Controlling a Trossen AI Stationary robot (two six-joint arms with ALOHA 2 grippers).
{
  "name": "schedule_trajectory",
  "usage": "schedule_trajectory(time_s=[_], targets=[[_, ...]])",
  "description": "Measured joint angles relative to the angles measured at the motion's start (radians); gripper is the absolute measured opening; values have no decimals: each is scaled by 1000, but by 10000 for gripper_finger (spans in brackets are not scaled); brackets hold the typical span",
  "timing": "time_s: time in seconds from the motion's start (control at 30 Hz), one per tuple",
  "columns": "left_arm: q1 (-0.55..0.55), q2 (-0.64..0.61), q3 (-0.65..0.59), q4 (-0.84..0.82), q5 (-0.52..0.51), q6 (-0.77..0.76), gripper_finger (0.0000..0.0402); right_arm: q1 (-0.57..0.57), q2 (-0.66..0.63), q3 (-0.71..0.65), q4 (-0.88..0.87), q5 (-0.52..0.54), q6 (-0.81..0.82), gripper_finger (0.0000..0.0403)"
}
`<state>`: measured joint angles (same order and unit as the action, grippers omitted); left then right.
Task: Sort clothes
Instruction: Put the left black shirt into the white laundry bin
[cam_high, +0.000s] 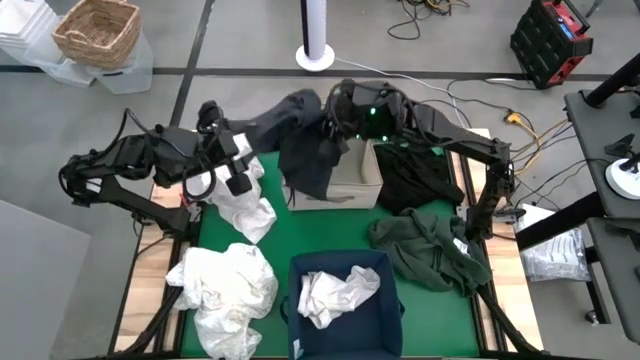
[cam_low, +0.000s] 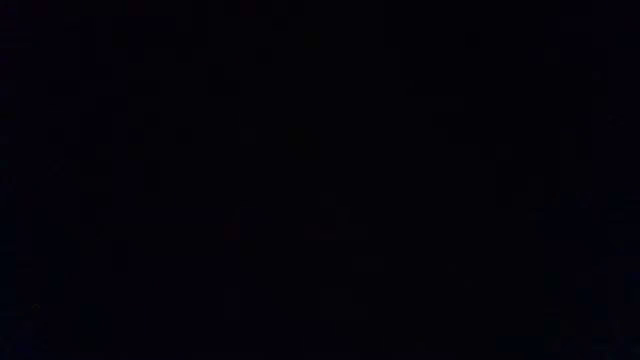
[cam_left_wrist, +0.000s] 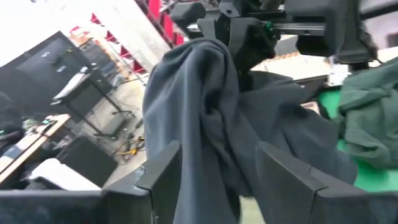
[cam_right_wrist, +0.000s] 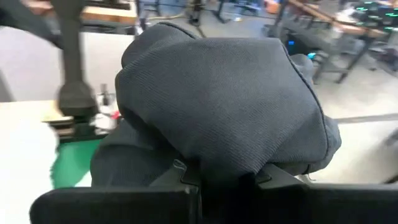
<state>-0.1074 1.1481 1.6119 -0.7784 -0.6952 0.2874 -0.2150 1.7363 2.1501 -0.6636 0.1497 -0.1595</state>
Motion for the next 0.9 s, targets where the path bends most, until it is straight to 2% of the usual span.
schedule_trajectory(time_s=[0.27,0.53,0.7,0.9], targets=[[0,-28,0,-2,-79,0,183,-125,-1,12,-135,36,-21,31],[1,-34,-2,-4,-84,0,183,-218,0,-52,-288,35,-8,31],[7,-34,-2,-5,-84,0,183,-223,0,-116,-289,21,-7,31],[12,-34,-2,-5,-83,0,183,-220,1,-214,-189,-64,20,31]])
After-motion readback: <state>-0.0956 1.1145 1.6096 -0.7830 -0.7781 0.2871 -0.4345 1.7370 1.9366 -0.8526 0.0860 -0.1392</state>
